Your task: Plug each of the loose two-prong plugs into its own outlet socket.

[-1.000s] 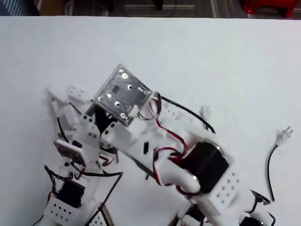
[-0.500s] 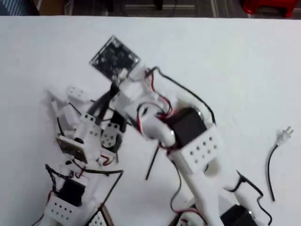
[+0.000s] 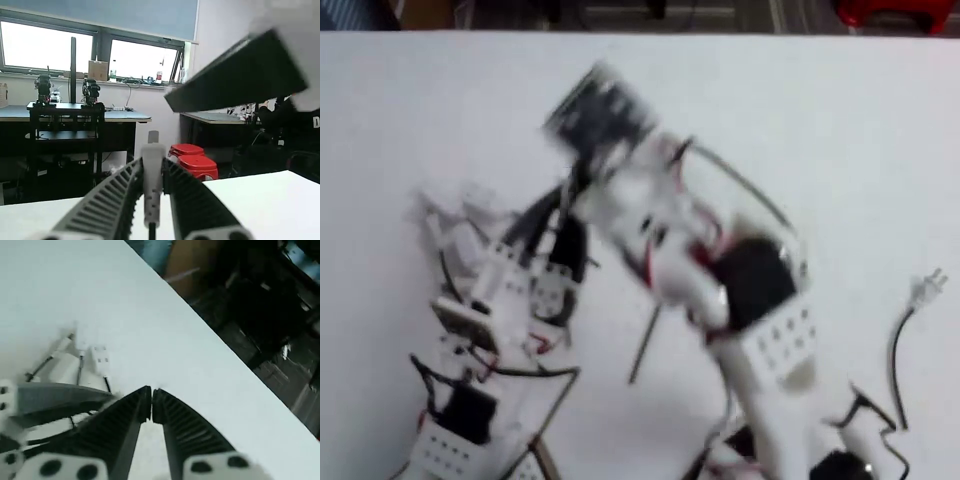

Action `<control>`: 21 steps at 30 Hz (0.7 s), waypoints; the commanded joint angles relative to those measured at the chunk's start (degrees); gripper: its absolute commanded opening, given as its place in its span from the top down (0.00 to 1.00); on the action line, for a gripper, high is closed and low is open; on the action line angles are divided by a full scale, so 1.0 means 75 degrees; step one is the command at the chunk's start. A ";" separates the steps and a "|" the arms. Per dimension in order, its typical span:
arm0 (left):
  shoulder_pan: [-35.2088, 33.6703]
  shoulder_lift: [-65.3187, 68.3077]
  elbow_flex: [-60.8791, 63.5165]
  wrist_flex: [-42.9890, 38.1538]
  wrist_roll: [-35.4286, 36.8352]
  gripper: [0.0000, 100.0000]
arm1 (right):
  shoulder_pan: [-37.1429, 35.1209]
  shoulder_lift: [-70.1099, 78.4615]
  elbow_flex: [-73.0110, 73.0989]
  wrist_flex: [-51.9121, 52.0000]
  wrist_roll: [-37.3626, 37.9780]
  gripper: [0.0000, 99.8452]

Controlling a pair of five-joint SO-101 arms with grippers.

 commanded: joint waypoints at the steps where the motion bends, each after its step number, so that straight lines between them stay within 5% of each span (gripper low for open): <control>1: -0.0041 -0.0111 -0.0082 -0.0129 0.0035 0.98 | -0.1213 -0.0475 -0.0176 0.0334 0.0023 0.98; 7: -0.0041 -0.0111 -0.0082 -0.0094 0.0035 0.98 | -0.0826 0.0193 0.0188 0.0064 0.0059 0.98; 21: -0.0053 -0.0111 -0.0082 -0.0094 0.0035 0.98 | 0.2573 0.1401 0.0399 -0.0545 0.0680 0.98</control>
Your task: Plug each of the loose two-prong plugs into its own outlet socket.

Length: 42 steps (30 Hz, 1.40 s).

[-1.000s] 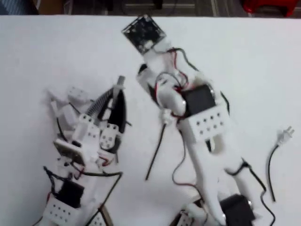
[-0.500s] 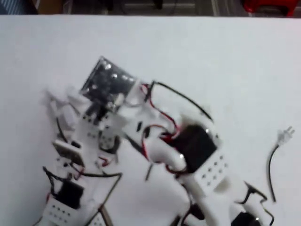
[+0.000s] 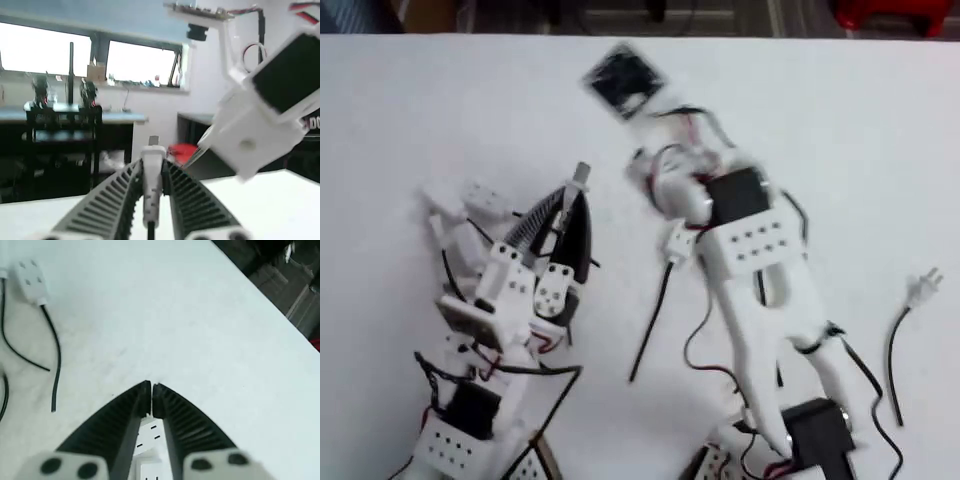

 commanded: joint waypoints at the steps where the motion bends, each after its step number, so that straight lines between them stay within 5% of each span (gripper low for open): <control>1: -0.0041 -0.0111 -0.0082 -0.0094 0.0023 0.98 | 0.0533 -0.0580 -0.0117 -0.0064 0.0082 0.98; 5: -0.0041 -0.0111 -0.0082 -0.0082 0.0023 0.98 | 0.0287 -0.1717 -0.0129 0.0217 0.0094 0.98; 16: -0.0041 -0.0111 -0.0082 -0.0082 0.0023 0.98 | -0.2690 -0.2667 0.0070 0.0697 0.0070 0.98; 20: -0.0041 -0.0111 -0.0082 -0.0082 0.0023 0.98 | -0.2421 -0.2116 0.0516 0.0111 0.0070 0.98; 32: -0.0393 -0.0111 -0.0094 -0.0129 0.0023 0.98 | 0.0686 -0.0252 0.0856 -0.1014 0.0692 0.98; 42: -0.0393 -0.0111 -0.0082 -0.0082 0.0035 0.98 | 0.0381 -0.1928 0.0832 -0.0568 0.0633 0.98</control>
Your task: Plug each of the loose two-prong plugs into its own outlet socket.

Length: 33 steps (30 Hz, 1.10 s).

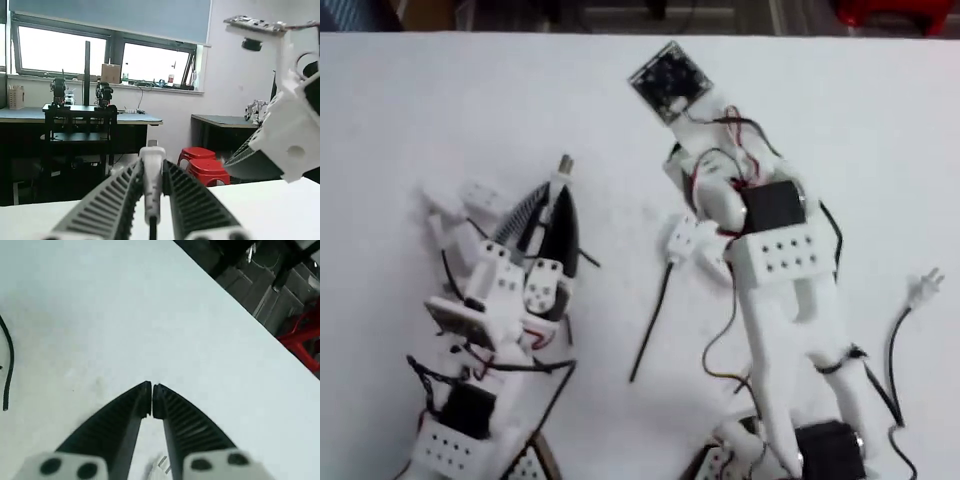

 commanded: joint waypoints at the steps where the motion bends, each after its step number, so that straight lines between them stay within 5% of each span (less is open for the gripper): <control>1: -0.0029 -0.0111 -0.0070 -0.0070 0.0047 0.98 | -0.0463 -0.1412 -0.0176 0.0393 -0.0012 0.98; 5: -0.0029 -0.0111 -0.0176 0.0516 0.0059 0.98 | -0.0287 -0.2432 -0.0129 0.0838 -0.0012 0.98; 12: 0.0264 -0.0088 -0.1254 0.2567 0.0105 0.98 | 0.2362 -0.3640 0.0727 0.1858 -0.0023 0.98; 16: 0.0733 0.0568 -0.1664 0.2860 0.0070 0.98 | 0.3581 -0.4155 0.1993 0.2163 -0.0023 0.98; 24: 0.0826 0.6183 -0.5204 0.3681 0.0105 0.98 | 0.5023 -0.5070 0.5134 0.1553 -0.0023 0.98; 33: 0.0967 1.1516 -1.0819 0.8205 0.0070 0.98 | 0.5480 -0.5714 0.7795 0.0697 -0.0035 0.98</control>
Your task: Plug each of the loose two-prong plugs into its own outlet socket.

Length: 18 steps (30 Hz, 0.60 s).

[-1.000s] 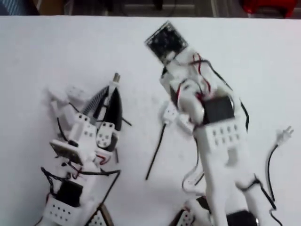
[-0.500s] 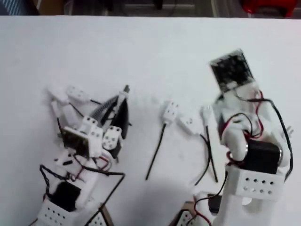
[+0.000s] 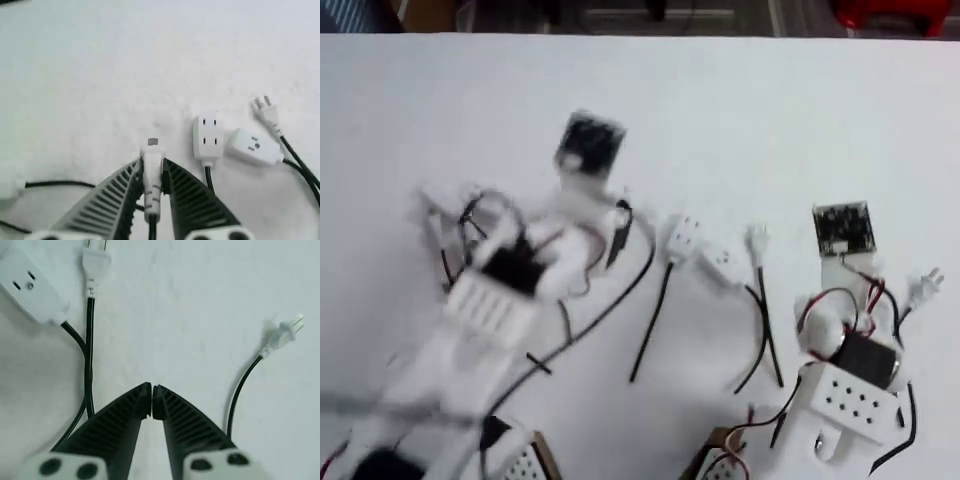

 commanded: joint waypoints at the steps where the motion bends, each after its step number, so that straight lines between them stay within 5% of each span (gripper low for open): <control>1: 0.0088 0.1881 -0.2602 0.1688 0.0023 0.98 | 0.0111 -0.0229 0.1184 -0.0627 -0.0059 0.98; 15: 0.0088 0.6429 -0.8170 0.3786 0.0258 0.97 | 0.0100 -0.0229 0.2848 -0.2116 -0.0738 0.98; 18: 0.0299 0.7109 -0.9729 0.4513 -0.0492 0.97 | 0.0100 -0.0229 0.2848 -0.2116 -0.0727 0.98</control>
